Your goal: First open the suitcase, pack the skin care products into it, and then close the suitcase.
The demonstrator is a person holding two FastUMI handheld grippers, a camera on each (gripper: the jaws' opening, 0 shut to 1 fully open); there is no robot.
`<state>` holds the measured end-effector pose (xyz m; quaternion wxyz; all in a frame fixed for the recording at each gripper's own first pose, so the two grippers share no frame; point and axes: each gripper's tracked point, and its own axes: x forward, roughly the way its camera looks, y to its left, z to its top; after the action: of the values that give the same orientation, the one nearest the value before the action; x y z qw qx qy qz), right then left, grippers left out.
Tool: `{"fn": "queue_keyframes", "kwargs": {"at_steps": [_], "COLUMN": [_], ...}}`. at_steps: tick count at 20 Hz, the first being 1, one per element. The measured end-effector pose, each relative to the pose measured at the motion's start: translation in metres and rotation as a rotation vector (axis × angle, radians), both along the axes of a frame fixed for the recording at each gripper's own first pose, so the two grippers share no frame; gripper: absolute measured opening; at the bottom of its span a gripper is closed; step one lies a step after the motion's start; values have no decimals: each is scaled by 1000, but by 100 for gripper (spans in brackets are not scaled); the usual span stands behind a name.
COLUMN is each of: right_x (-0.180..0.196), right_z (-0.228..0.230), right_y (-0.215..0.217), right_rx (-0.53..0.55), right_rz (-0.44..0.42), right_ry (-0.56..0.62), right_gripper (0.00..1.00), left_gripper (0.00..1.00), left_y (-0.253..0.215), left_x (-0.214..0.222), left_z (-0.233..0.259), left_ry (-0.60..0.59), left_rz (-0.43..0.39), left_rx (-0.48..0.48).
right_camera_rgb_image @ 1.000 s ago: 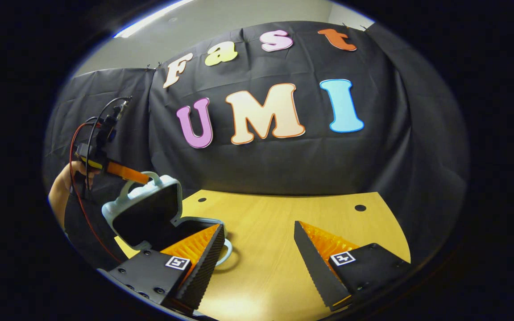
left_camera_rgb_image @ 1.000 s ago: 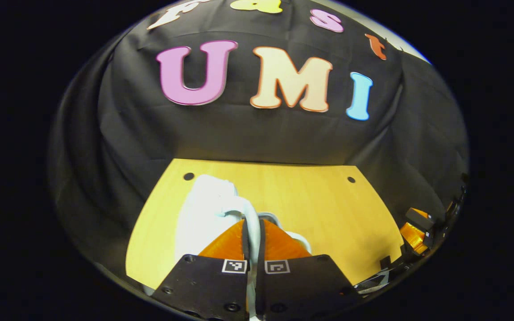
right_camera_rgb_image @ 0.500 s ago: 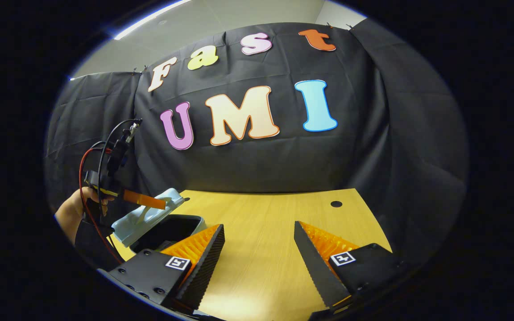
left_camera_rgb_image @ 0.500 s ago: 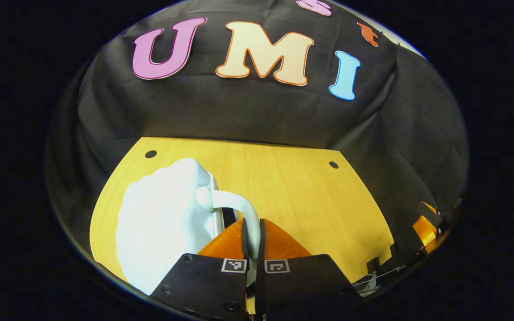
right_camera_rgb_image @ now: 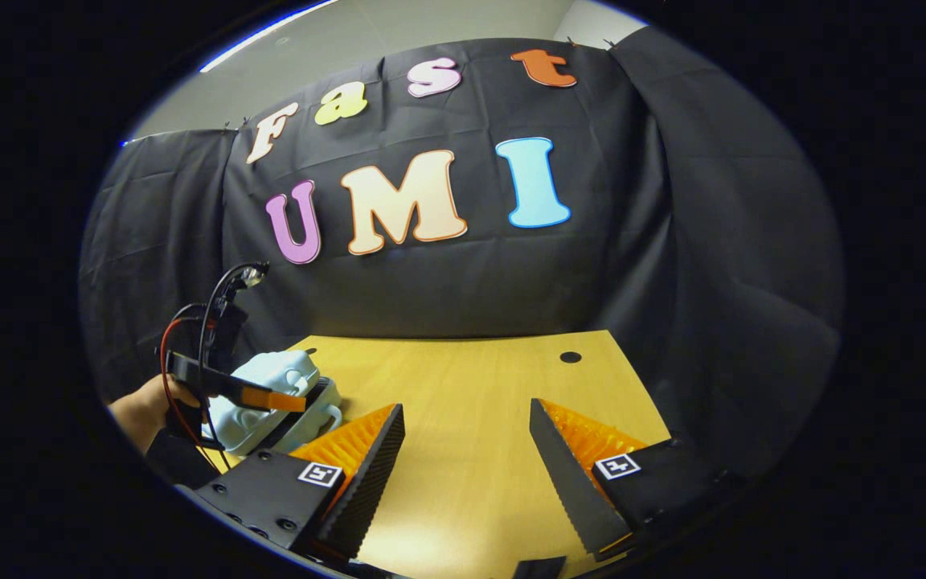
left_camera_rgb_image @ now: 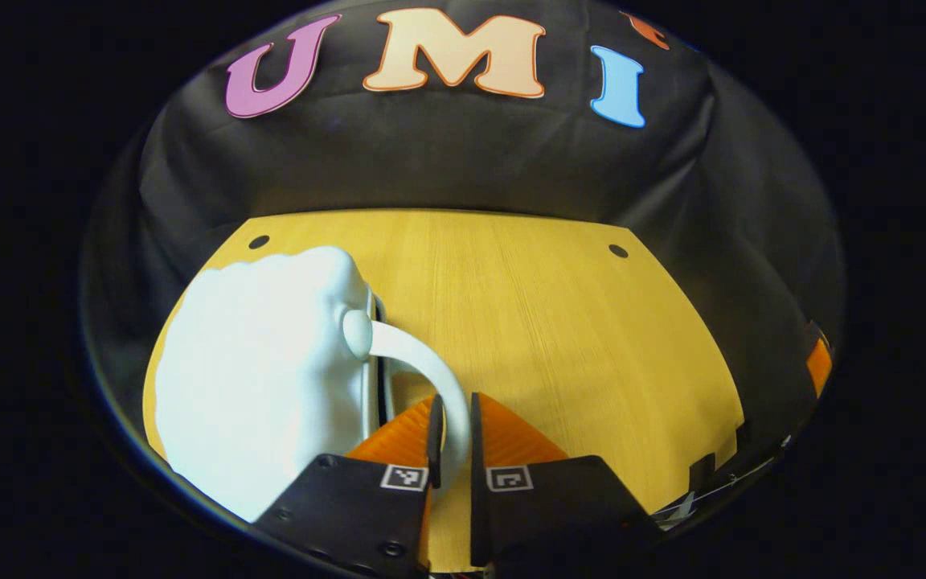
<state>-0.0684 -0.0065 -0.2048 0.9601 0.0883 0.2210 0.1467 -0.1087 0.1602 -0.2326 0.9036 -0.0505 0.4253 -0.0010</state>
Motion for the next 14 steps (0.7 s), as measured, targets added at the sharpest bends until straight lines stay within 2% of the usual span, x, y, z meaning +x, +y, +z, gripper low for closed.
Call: {"fn": "queue_keyframes", "kwargs": {"at_steps": [1, 4, 7, 8, 9, 12, 14], "right_x": [5, 21, 39, 44, 46, 56, 61], "right_z": [1, 4, 11, 16, 19, 10, -19], "right_y": [0, -29, -71, -85, -97, -133, -152], "right_rx": [5, 9, 9, 23, 40, 47, 14], "right_rz": [-5, -31, -107, -138, -168, -257, -290], "right_ry": [-14, -84, -207, -256, -311, -448, -448], "right_gripper": [98, 98, 97, 97, 97, 97, 97], "left_gripper": [16, 69, 82, 89, 90, 95, 95], "left_y": [-12, -36, -73, -88, -107, -171, -214], "left_x": [1, 12, 31, 33, 35, 39, 49], "left_z": [-2, 11, 48, 63, 73, 69, 55], "left_ry": [-35, -179, -429, -518, -584, -660, -681], "left_rz": [5, 68, 170, 195, 199, 163, 148], "left_rx": [-6, 44, 81, 90, 92, 55, 18]}}
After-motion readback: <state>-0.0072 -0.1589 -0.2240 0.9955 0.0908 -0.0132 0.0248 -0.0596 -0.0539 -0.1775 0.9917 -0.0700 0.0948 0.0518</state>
